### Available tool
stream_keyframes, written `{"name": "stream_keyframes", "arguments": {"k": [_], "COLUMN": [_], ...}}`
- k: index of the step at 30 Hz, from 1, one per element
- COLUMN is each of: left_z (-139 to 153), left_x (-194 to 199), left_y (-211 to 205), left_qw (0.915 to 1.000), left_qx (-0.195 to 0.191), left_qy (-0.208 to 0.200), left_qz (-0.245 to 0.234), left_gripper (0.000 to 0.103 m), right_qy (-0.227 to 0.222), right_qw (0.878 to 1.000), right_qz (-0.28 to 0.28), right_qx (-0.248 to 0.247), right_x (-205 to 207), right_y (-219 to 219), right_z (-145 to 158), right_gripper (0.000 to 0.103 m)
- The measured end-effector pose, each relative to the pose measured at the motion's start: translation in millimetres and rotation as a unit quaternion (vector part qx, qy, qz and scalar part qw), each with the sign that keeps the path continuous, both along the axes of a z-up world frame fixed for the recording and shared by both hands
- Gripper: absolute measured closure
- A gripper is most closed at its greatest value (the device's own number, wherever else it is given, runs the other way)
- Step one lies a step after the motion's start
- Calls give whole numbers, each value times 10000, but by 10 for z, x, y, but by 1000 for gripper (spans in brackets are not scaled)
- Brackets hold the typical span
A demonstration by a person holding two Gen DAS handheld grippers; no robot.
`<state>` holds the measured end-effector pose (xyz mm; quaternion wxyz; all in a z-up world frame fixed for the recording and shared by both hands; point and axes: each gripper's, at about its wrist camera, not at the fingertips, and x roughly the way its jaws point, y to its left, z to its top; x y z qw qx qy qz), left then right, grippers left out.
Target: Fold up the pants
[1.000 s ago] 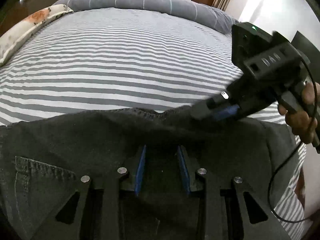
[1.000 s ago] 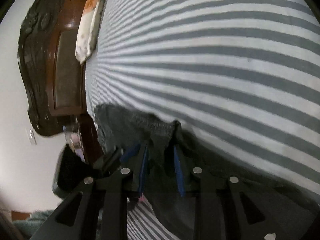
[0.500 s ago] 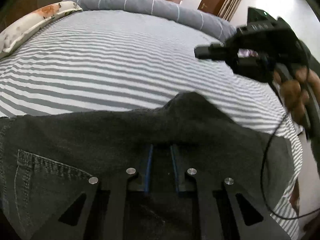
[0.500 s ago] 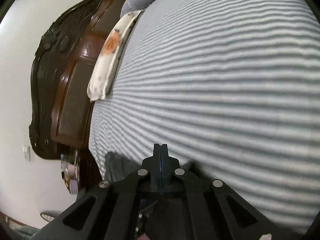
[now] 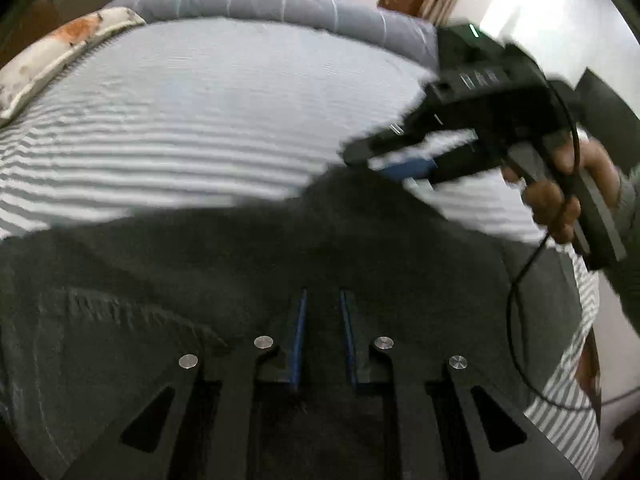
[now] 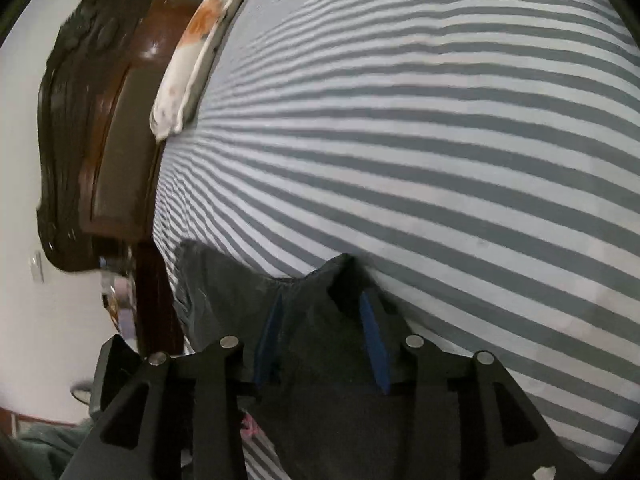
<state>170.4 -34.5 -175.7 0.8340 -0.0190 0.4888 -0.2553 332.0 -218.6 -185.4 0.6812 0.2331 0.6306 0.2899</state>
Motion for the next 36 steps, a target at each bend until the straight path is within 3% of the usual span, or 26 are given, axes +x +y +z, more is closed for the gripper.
{"name": "stream_keyframes", "arguments": {"k": [1, 2, 4, 8, 10, 15, 19, 23, 30, 36], "left_z": [-38, -69, -84, -98, -77, -50, -39, -21, -21, 180], "left_x": [-18, -37, -69, -117, -143, -249, -351, -394, -531, -618], "left_y": [-9, -3, 48, 201, 243, 313, 345, 247, 281, 218], "left_qw": [10000, 9999, 9998, 9990, 9987, 9982, 9973, 9959, 9930, 9942], "left_qx": [64, 138, 123, 2, 1, 247, 446, 644, 861, 900], "left_qy": [59, 92, 158, 387, 438, 473, 499, 559, 664, 340], "left_qz": [-17, 2, 67, 242, 252, 268, 291, 316, 462, 472], "left_gripper": [85, 85, 85, 85, 85, 85, 85, 85, 85, 85], "right_qy": [-75, -171, -431, -591, -500, -702, -966, -809, -472, -414], "right_qw": [9999, 9996, 9974, 9946, 9949, 9912, 9838, 9761, 9436, 8967], "right_qz": [128, 196, 339, 150, 87, -607, -1246, -1900, -3248, -4379], "right_qx": [-40, -58, -473, -839, -870, -945, -854, -681, -427, -492], "right_x": [-6, -14, -22, -16, -18, -171, -648, -1316, -2407, -3226], "right_y": [70, 118, 240, 238, 231, 19, -289, -640, -1495, -2293], "right_z": [-13, -4, 19, -32, -92, 87, 307, 291, 145, 99], "right_gripper": [73, 95, 97, 98, 98, 79, 69, 67, 66, 61]}}
